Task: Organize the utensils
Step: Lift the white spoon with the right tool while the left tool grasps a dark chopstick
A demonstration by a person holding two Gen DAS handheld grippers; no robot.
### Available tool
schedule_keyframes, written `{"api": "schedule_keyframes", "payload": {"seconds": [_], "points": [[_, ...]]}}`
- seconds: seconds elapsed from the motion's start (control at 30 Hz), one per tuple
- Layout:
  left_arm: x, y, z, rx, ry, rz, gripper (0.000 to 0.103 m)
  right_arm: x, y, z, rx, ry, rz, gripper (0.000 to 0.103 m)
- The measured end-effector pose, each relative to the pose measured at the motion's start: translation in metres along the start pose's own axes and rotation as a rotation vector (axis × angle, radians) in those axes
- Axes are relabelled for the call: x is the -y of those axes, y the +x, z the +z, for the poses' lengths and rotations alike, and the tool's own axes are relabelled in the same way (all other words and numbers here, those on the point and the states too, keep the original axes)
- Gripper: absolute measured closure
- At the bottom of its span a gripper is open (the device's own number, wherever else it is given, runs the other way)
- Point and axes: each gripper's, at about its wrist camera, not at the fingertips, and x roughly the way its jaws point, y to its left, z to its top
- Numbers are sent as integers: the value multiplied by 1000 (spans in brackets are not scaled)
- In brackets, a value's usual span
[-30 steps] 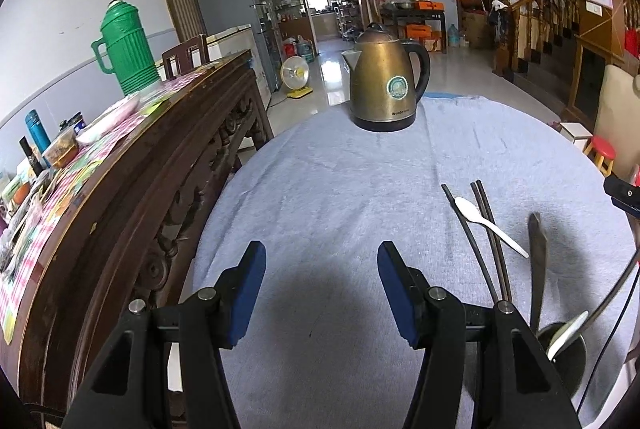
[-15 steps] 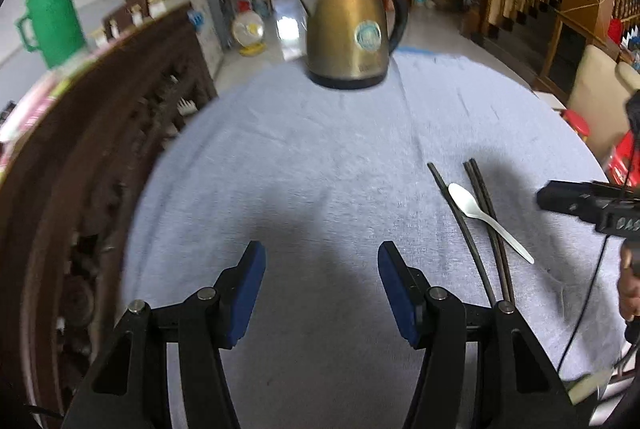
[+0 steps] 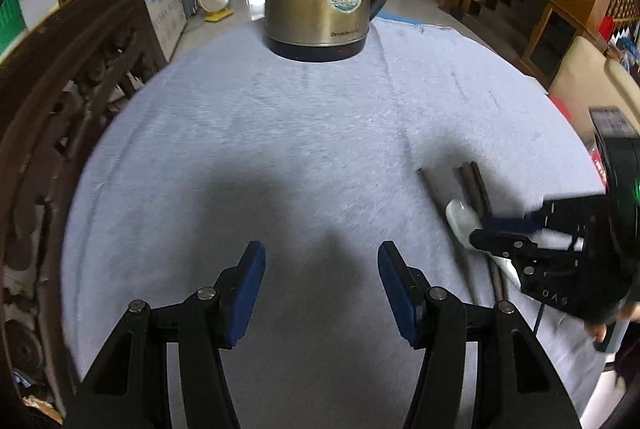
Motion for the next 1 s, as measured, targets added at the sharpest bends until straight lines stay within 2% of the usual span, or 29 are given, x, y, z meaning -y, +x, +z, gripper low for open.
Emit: {"api": "schedule_keyframes", "payload": {"seconds": [0.03,0.13,0.2,0.33,0.47,0.5,0.57,0.6,0.63,0.67,0.77,0.9,1.0], "points": [[2,4,4,-7,-8,-17,44,2,0,-2,-2,4,-4,101],[14,13,17,-20,-7,-50,50,17,-13,-11,32,55,-1,102],[23,20,25,-32,1,-65,50,32,-26,-18,67,110,4,102],[48,40,40,-69,32,-58,50,64,-51,-38,103,205,-7,102],[61,66,51,-132,16,-62,50,66,-60,-50,69,199,73,97],[62,72,52,-147,11,-60,51,63,-60,-51,60,191,83,91],[63,82,53,-176,-8,-79,69,51,-60,-50,65,162,104,66],[63,82,53,-163,-18,-101,75,46,-60,-49,73,150,107,60],[62,82,54,-164,-20,-112,91,42,-59,-47,79,134,109,55],[62,82,54,-163,-20,-117,99,38,-58,-44,88,117,115,55],[58,80,49,-153,17,-74,102,23,-52,-33,96,50,102,55],[36,69,40,-137,21,-67,102,10,-42,-14,91,-37,109,55],[18,60,41,-122,-7,-86,102,-1,-25,-1,68,-101,80,55]]}}
